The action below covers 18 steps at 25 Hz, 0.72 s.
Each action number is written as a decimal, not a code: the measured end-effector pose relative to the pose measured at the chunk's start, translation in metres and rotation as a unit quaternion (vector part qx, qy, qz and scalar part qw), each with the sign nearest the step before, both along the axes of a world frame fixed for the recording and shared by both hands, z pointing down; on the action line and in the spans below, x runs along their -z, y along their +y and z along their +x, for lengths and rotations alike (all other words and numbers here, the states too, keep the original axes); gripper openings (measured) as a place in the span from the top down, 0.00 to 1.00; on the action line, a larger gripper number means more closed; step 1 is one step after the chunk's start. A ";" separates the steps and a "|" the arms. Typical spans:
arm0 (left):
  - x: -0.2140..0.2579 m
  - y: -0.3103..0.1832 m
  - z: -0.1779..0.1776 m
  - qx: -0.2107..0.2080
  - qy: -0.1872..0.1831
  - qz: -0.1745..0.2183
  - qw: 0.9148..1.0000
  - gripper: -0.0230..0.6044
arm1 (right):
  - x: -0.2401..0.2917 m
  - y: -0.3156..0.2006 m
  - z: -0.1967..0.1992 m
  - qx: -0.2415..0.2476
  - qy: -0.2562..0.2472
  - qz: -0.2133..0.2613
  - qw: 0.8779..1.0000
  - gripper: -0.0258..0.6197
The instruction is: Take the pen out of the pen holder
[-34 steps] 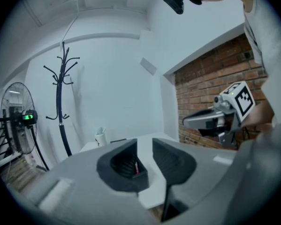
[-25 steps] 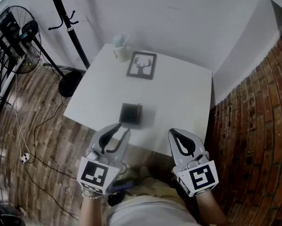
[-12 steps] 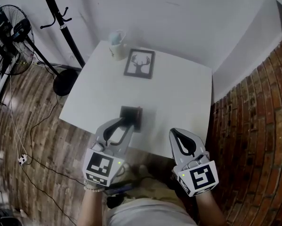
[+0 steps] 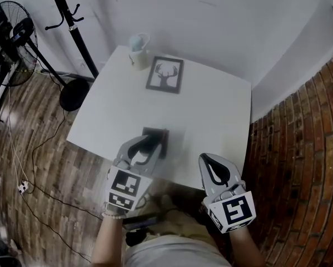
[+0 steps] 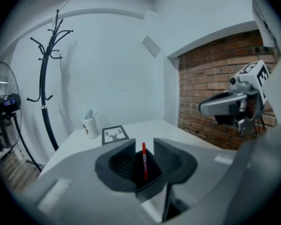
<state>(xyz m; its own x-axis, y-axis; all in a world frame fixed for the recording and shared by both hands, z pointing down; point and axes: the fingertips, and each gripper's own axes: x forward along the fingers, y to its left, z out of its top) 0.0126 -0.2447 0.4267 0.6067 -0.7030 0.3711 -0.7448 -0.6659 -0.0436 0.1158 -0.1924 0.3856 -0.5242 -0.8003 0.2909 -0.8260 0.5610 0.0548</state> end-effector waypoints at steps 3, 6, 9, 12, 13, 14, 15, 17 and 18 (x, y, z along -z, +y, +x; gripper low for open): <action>-0.010 -0.006 0.002 -0.003 -0.007 -0.009 1.000 0.79 | -0.004 -0.001 0.002 -0.006 0.000 -0.003 1.000 0.96; -0.016 -0.013 0.005 -0.007 -0.013 -0.016 1.000 0.79 | -0.007 -0.002 0.005 -0.014 0.001 -0.007 1.000 0.96; -0.021 -0.019 0.012 -0.013 -0.020 -0.021 0.999 0.79 | -0.009 -0.002 0.009 -0.021 0.002 -0.011 1.000 0.96; -0.026 -0.025 0.018 -0.019 -0.027 -0.025 0.999 0.79 | -0.011 -0.003 0.013 -0.026 0.002 -0.012 1.000 0.96; -0.027 -0.028 0.019 -0.020 -0.029 -0.027 0.999 0.79 | -0.011 -0.004 0.014 -0.028 0.002 -0.012 1.000 0.96; -0.028 -0.030 0.020 -0.021 -0.032 -0.028 0.999 0.79 | -0.012 -0.004 0.014 -0.030 0.003 -0.013 0.999 0.96; -0.029 -0.032 0.021 -0.022 -0.034 -0.030 0.999 0.79 | -0.012 -0.005 0.015 -0.032 0.003 -0.014 0.999 0.96; -0.030 -0.035 0.023 -0.024 -0.038 -0.034 0.998 0.79 | -0.013 -0.005 0.017 -0.034 0.003 -0.015 0.999 0.96; -0.031 -0.035 0.024 -0.025 -0.039 -0.037 0.998 0.79 | -0.014 -0.005 0.018 -0.036 0.002 -0.016 0.999 0.96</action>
<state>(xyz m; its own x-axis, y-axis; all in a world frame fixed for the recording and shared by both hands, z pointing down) 0.0370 -0.2799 0.4578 0.6074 -0.6417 0.4682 -0.7066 -0.7058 -0.0506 0.1337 -0.1971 0.3992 -0.4642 -0.8262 0.3191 -0.8640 0.5017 0.0421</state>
